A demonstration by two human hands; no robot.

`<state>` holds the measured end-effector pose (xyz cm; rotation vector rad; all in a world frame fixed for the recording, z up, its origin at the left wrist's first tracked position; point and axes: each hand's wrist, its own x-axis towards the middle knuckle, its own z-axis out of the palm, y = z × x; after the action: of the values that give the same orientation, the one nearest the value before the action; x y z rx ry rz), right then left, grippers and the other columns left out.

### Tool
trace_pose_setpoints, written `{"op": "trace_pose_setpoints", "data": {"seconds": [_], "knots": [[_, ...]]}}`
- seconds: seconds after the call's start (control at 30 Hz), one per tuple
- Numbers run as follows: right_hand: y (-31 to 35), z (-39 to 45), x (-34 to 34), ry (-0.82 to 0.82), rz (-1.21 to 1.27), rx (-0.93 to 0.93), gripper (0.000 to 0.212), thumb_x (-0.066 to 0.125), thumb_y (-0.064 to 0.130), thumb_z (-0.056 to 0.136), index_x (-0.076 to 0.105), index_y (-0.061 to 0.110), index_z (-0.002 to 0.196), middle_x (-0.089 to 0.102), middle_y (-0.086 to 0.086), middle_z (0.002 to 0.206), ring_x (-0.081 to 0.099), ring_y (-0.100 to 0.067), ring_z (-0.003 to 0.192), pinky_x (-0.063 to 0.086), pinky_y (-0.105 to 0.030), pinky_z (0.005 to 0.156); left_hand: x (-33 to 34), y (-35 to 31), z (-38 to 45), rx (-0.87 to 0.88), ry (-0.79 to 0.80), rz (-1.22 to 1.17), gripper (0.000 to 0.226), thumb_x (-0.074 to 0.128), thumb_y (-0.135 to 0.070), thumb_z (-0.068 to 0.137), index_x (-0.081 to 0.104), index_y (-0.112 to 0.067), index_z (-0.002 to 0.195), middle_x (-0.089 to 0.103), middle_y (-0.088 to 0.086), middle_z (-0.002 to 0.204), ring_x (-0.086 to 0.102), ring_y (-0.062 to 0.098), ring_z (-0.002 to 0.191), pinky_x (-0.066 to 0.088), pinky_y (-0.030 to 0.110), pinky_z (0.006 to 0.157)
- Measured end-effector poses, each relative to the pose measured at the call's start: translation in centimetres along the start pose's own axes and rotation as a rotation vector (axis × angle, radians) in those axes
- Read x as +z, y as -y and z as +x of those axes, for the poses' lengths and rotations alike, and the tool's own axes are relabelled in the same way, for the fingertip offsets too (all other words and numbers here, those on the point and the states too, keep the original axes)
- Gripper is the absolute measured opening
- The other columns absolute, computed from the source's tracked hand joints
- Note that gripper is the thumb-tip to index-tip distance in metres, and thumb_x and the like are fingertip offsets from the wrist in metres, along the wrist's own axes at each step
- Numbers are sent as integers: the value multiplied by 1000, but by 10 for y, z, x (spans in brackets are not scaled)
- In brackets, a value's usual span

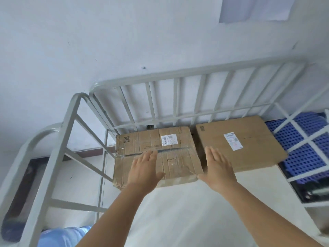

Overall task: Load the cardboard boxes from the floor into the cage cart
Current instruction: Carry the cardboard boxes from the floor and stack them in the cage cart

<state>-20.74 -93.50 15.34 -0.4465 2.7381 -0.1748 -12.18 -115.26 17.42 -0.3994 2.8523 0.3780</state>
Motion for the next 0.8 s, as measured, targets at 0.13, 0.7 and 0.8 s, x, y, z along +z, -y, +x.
{"op": "trace_pose_setpoints", "data": {"seconds": [0.13,0.7,0.8], "knots": [[-20,-51,-17,-49,40,75,99,58,53,90,-5,14,156,-4,-3,164,0,-22,151,8,-39,121,-8,-35,-22,126,10,-3,80,50,-50,93,8,-22,155,11,-3,161,13,17,147,10,36,120],[-66,-375,-19,-389,227,750,91,58,48,91,2,17,156,5,-2,164,4,-23,151,10,-41,121,-16,-190,-196,923,99,89,74,45,-52,94,12,-22,153,18,-1,159,22,23,144,16,39,118],[-75,-435,-3,-435,281,872,92,57,48,92,-2,17,156,0,-2,164,0,-22,151,6,-38,122,-4,-223,-237,1066,137,114,74,45,-50,95,9,-22,154,16,-2,160,20,21,145,15,38,119]]}}
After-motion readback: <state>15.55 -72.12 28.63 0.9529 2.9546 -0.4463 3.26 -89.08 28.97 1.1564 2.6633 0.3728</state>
